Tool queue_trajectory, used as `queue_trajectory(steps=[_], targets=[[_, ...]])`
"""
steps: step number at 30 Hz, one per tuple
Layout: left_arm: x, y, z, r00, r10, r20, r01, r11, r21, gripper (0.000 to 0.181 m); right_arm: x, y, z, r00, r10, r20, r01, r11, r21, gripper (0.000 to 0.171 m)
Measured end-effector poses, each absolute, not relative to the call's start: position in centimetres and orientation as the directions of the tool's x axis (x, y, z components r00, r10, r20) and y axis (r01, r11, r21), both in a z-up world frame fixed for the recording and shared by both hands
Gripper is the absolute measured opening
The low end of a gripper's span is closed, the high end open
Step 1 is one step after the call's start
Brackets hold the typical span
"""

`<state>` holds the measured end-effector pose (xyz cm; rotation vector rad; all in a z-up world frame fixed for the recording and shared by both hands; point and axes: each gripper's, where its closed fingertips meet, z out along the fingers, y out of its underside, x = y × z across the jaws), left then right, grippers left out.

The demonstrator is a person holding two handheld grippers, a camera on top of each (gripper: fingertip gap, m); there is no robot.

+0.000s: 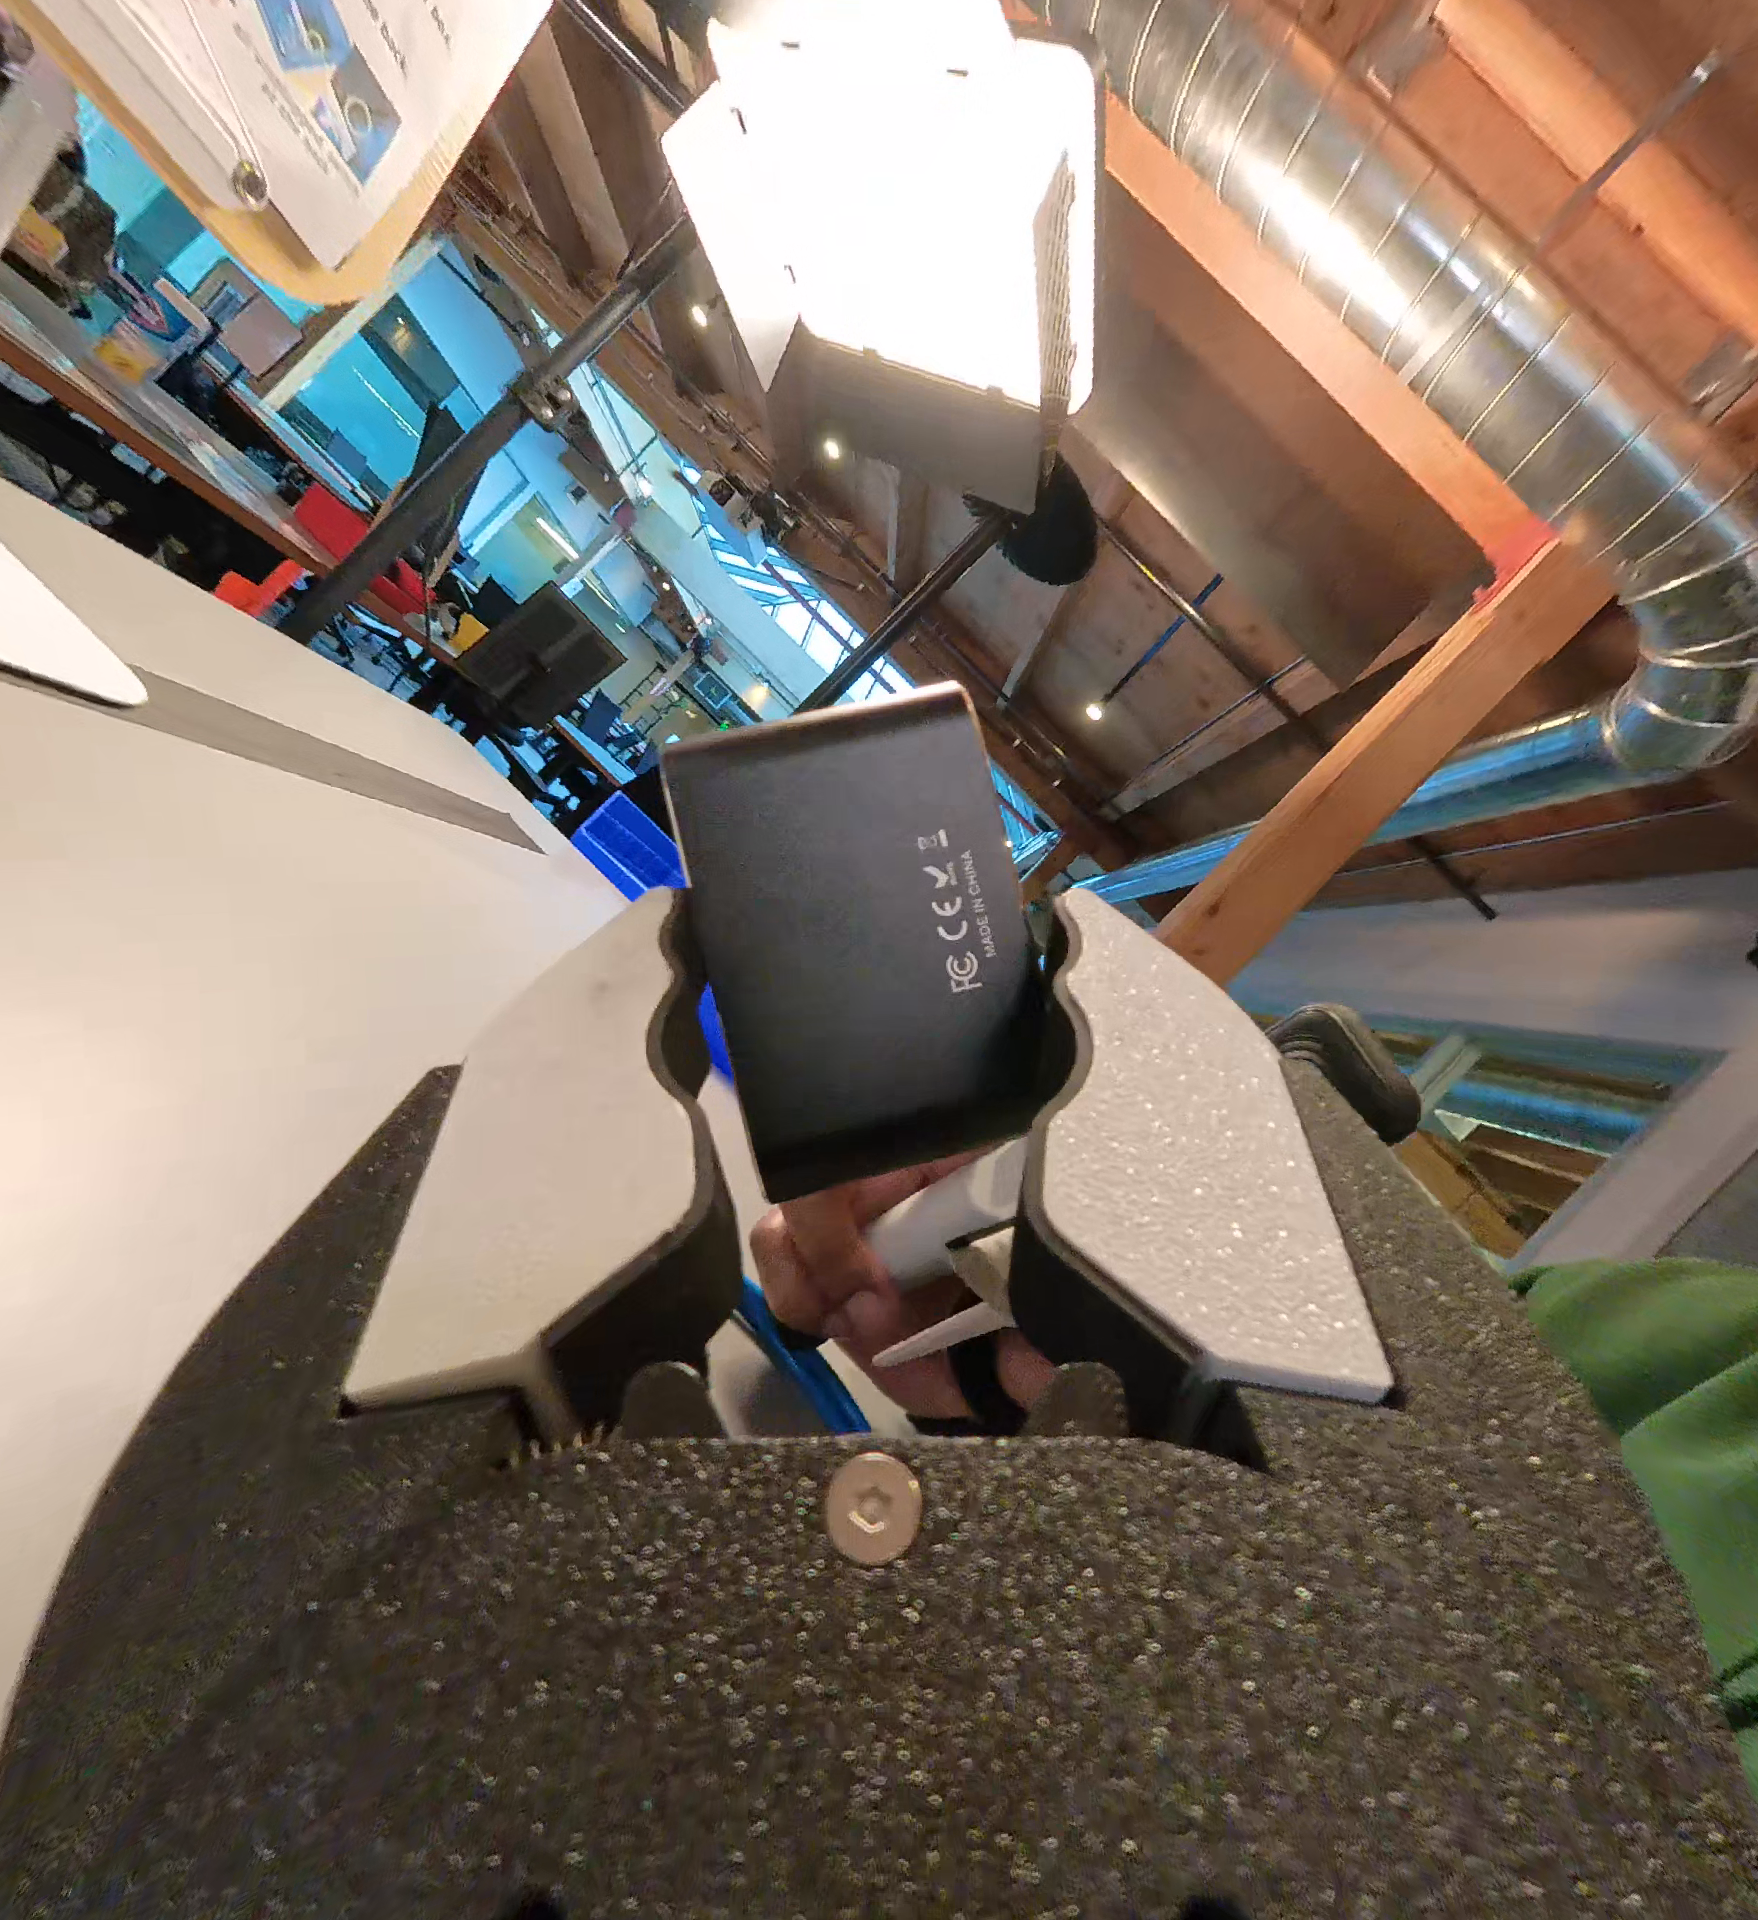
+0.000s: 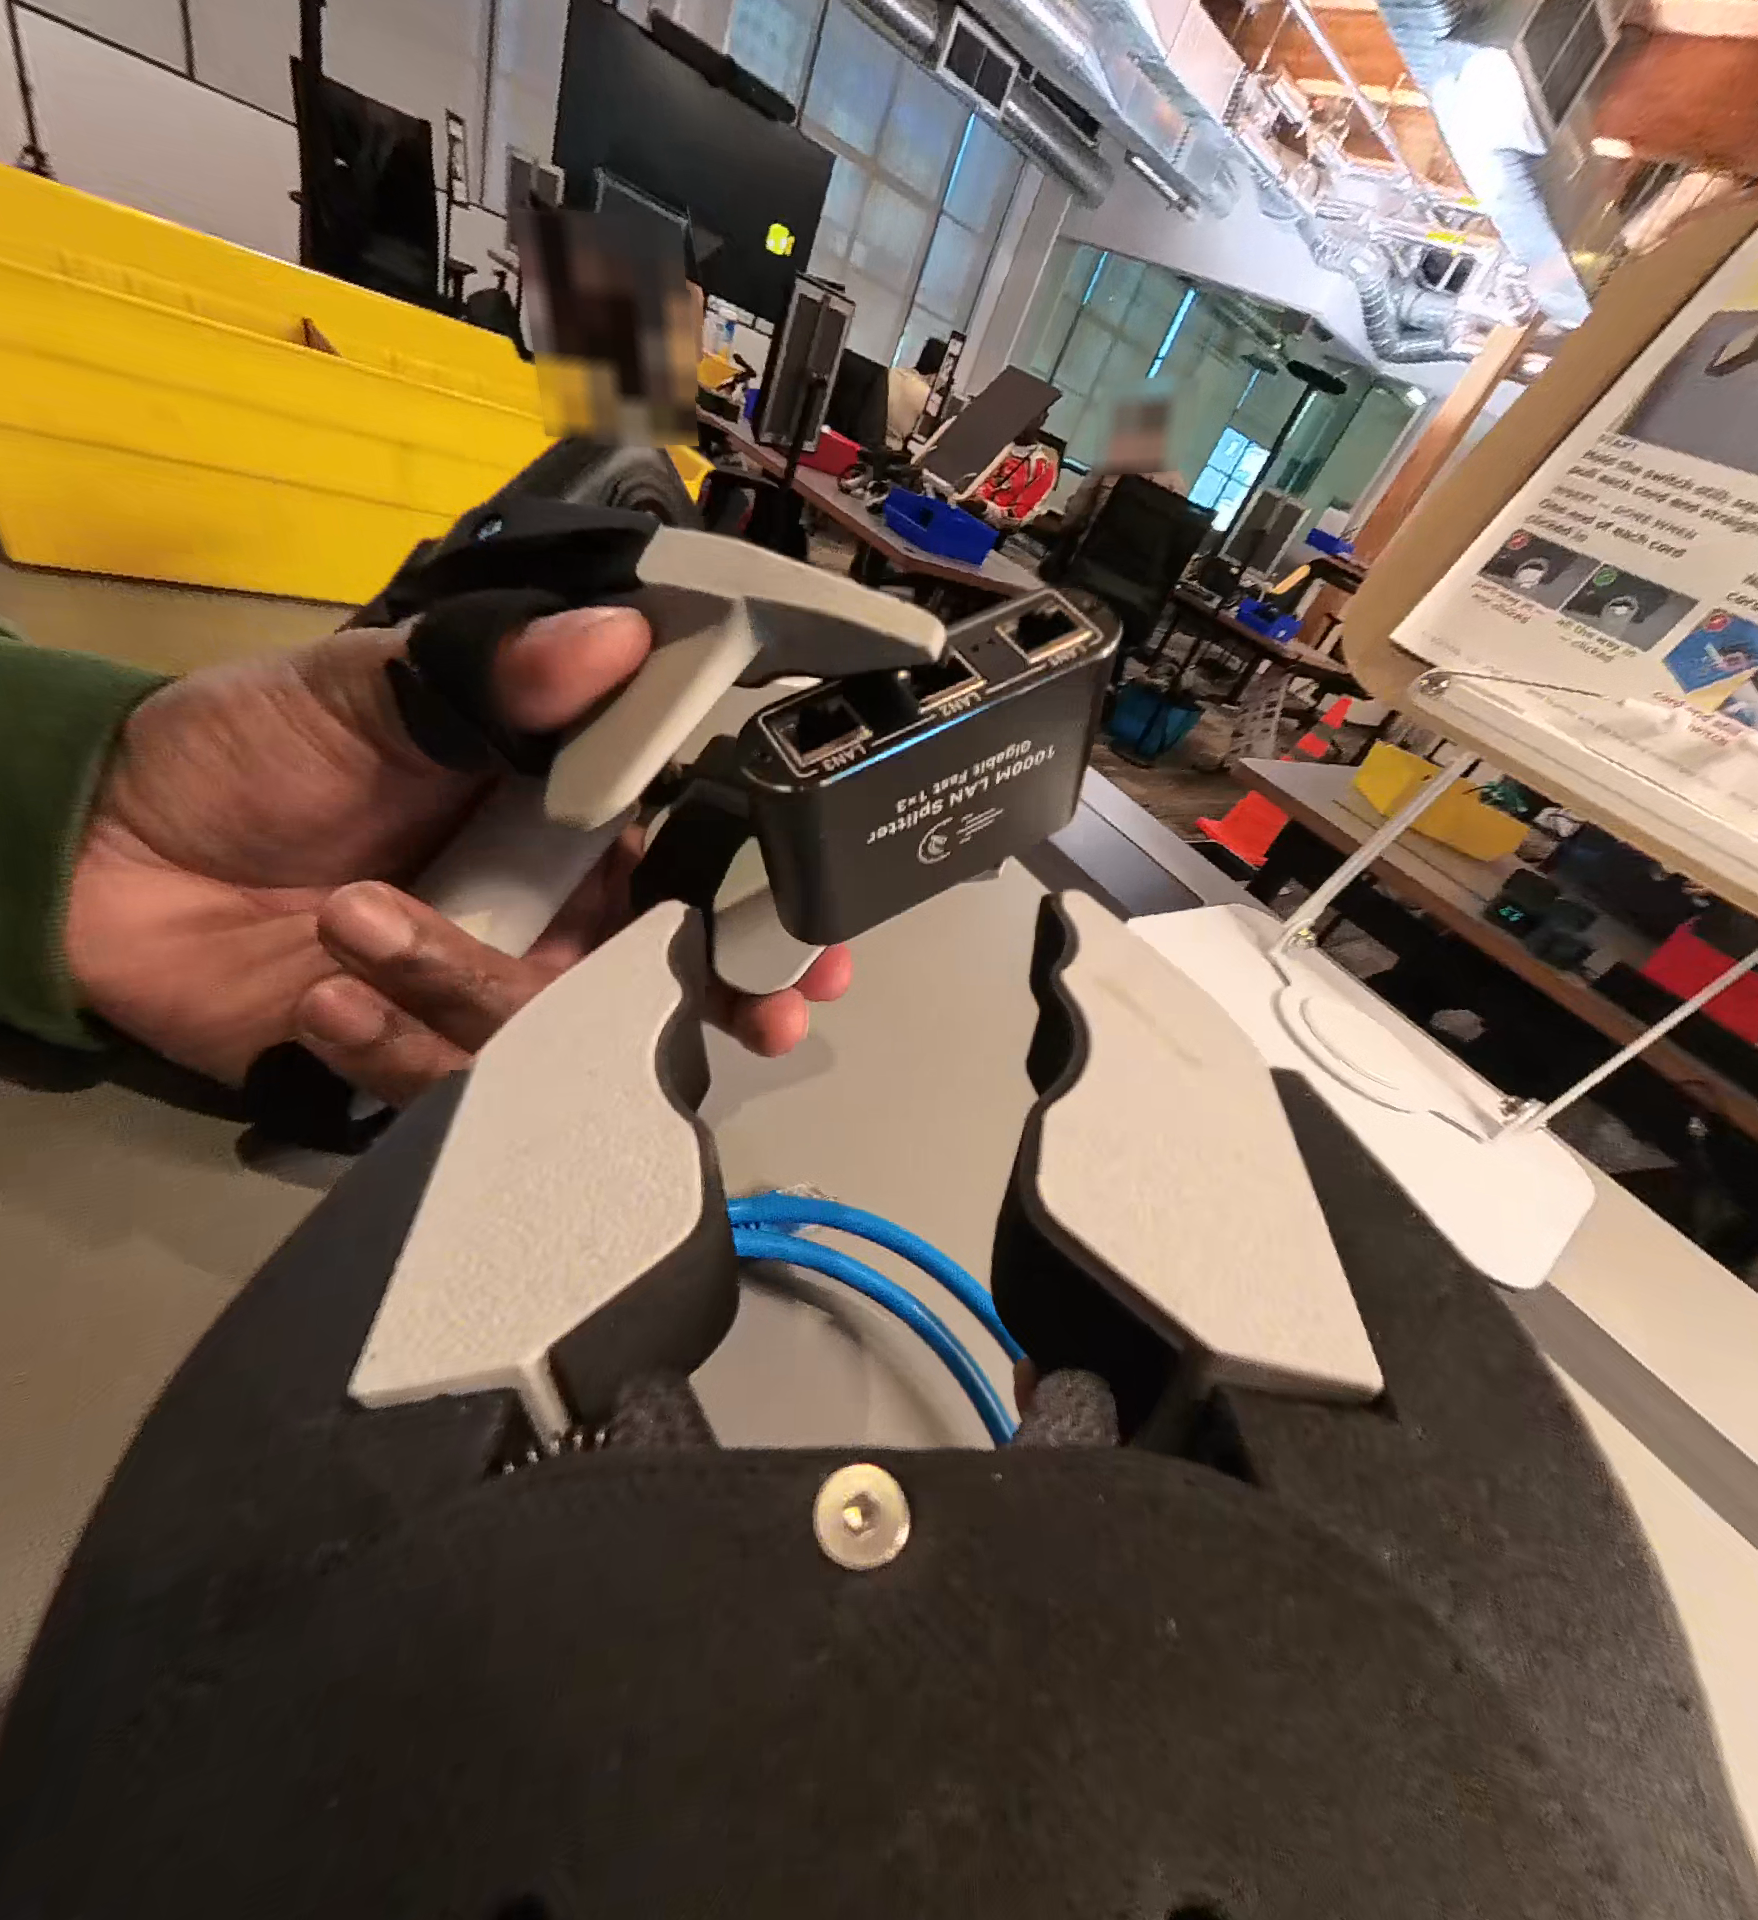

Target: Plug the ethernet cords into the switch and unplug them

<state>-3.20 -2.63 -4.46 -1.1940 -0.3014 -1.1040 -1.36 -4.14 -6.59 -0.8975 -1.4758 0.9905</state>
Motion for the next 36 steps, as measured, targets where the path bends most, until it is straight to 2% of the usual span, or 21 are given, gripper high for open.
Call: queue_trajectory(steps=[5,13,19,22,24,29,36], targets=[[-1.8,-2.3,-4.7,0.458,-0.52,0.721,0.817,-0.073,-0.572,0.063,-1.1,-4.4,-6.7,-0.143,0.93,0.34,0.001,0.343,-0.939,0.061],[0.4,-2.1,-5.2,0.513,-0.502,0.697,0.756,-0.12,-0.643,0.063,-0.5,-5.1,-6.5,-0.192,0.91,0.367,-0.056,0.364,-0.93,0.065],[1.9,-2.0,-5.8,0.527,-0.487,0.696,0.719,-0.18,-0.671,0.062,-0.1,-4.5,-6.1,-0.149,0.896,0.419,-0.085,0.411,-0.908,0.055],[2.7,-2.0,-6.0,0.546,-0.481,0.686,0.695,-0.197,-0.691,0.061,0.1,-4.0,-5.7,-0.101,0.885,0.455,-0.096,0.446,-0.89,0.039],[2.8,-2.0,-6.1,0.55,-0.481,0.683,0.689,-0.202,-0.697,0.061,0.3,-3.9,-5.8,-0.103,0.87,0.482,-0.092,0.474,-0.875,0.038],[2.5,-2.3,-6.2,0.604,-0.483,0.634,0.63,-0.199,-0.751,0.055,0.7,-2.6,-5.5,-0.096,0.893,0.439,-0.067,0.434,-0.898,0.026],[2.6,-2.9,-6.5,0.703,-0.523,0.481,0.447,-0.202,-0.872,0.053,1.0,-2.7,-5.5,-0.157,0.904,0.398,-0.07,0.391,-0.918,0.026]])
